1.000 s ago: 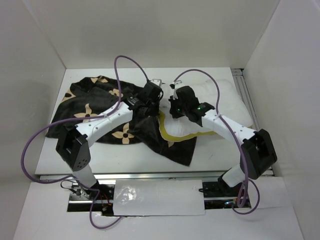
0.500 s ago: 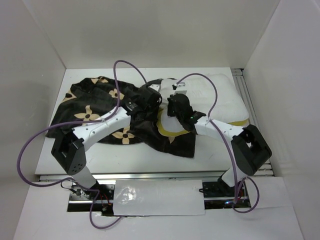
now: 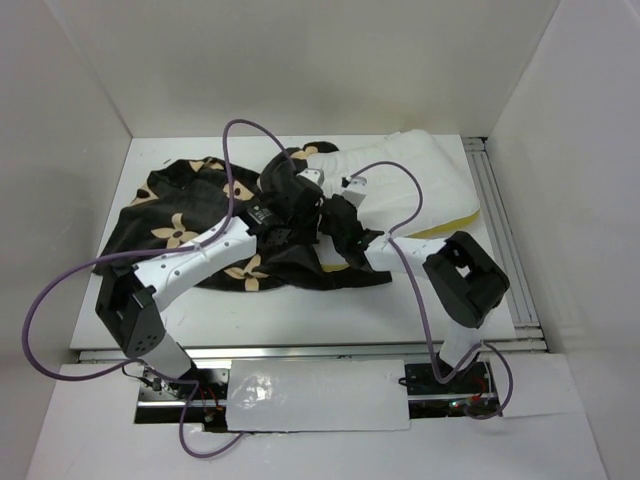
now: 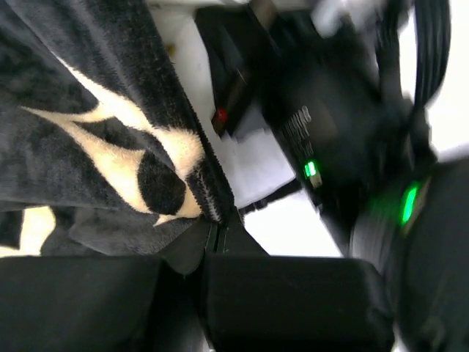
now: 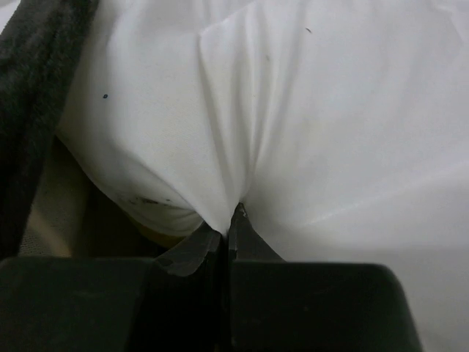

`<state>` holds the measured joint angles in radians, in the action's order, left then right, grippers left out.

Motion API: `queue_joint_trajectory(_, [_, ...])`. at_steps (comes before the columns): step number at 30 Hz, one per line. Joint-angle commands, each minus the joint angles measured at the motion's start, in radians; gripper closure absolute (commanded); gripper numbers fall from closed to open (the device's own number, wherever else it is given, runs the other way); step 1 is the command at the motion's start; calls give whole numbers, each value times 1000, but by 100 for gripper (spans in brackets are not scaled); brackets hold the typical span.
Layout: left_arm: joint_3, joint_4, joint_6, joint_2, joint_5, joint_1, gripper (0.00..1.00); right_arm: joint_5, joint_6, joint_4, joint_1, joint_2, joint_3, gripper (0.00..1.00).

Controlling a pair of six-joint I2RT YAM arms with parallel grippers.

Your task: Put the pillow into the pillowcase

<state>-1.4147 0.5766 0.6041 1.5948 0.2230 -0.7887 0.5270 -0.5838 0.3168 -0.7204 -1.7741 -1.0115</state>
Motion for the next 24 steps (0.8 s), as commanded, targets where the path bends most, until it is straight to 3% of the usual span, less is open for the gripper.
queue_joint_trajectory(1, [-61,25,46,25,-37,-12,100,158,-194,217,-89,56,17,100])
queue_joint_trajectory(5, [-72,34,88,73,-73,46,100,189,-223,300,-142,160,97,100])
queue_joint_trajectory(7, [-72,34,97,73,-73,55,100,224,-225,309,-142,171,64,100])
queue_joint_trajectory(9, [-72,61,120,64,-39,55,100,260,-252,201,-117,159,-57,100])
queue_joint_trajectory(12, [-15,17,88,-1,-51,55,100,194,-206,244,-91,145,-69,100])
queue_joint_trajectory(16, [25,-7,68,-67,-62,55,100,14,-232,278,-82,131,37,100])
queue_joint_trajectory(20, [25,-7,46,-81,-73,55,100,-96,-189,346,-116,72,106,86])
queue_joint_trajectory(22, [25,-7,46,-81,-83,55,100,-131,-127,358,-125,41,119,69])
queue_joint_trajectory(24, [25,2,46,-81,-83,55,100,-180,-96,378,-125,16,119,43])
